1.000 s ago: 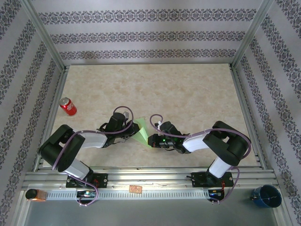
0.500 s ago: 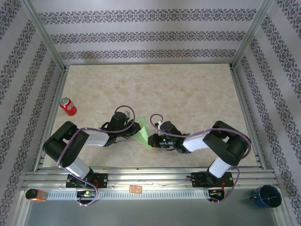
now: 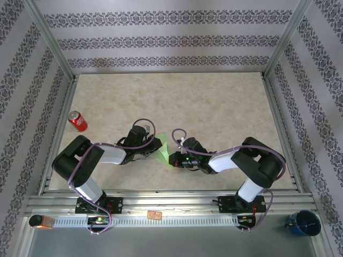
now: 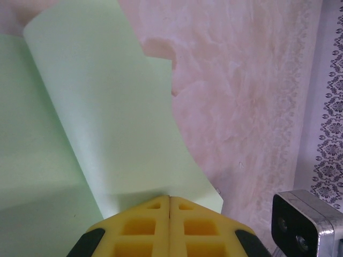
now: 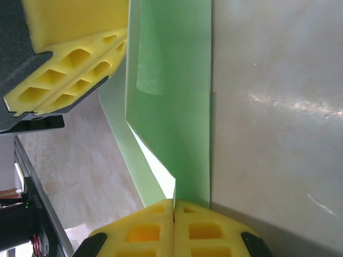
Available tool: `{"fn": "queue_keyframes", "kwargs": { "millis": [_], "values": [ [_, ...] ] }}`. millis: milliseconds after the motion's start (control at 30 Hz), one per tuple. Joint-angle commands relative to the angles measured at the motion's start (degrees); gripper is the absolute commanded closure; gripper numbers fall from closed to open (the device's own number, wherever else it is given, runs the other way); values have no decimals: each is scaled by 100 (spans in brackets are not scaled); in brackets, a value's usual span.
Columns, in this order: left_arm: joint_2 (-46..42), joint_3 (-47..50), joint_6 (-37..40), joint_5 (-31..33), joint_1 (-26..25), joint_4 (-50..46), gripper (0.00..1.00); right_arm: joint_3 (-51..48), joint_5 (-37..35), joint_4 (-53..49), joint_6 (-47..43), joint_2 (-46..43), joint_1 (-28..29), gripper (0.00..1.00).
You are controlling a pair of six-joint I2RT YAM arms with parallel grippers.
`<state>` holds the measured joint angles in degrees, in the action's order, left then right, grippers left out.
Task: Fold a paper plane with a square sheet of paper (pick it up from the middle)
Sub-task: Fourth fold the wing at the center of the table.
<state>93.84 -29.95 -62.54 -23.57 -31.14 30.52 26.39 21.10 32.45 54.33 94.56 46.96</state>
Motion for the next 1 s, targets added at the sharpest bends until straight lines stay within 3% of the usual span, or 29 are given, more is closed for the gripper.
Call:
{"fn": "queue_keyframes", "kwargs": {
  "millis": [0,633,967],
  "values": [
    [68,-86,40,-1,-59,78,96,-131,-1,-171,57,124,-77,98],
    [-107,-124,152,270,-60,-242,86,-107,315,89,636,405,-213,99],
    [-412,-37,321,112,-63,-476,89,-133,315,95,756,473,-247,99]
  ]
}}
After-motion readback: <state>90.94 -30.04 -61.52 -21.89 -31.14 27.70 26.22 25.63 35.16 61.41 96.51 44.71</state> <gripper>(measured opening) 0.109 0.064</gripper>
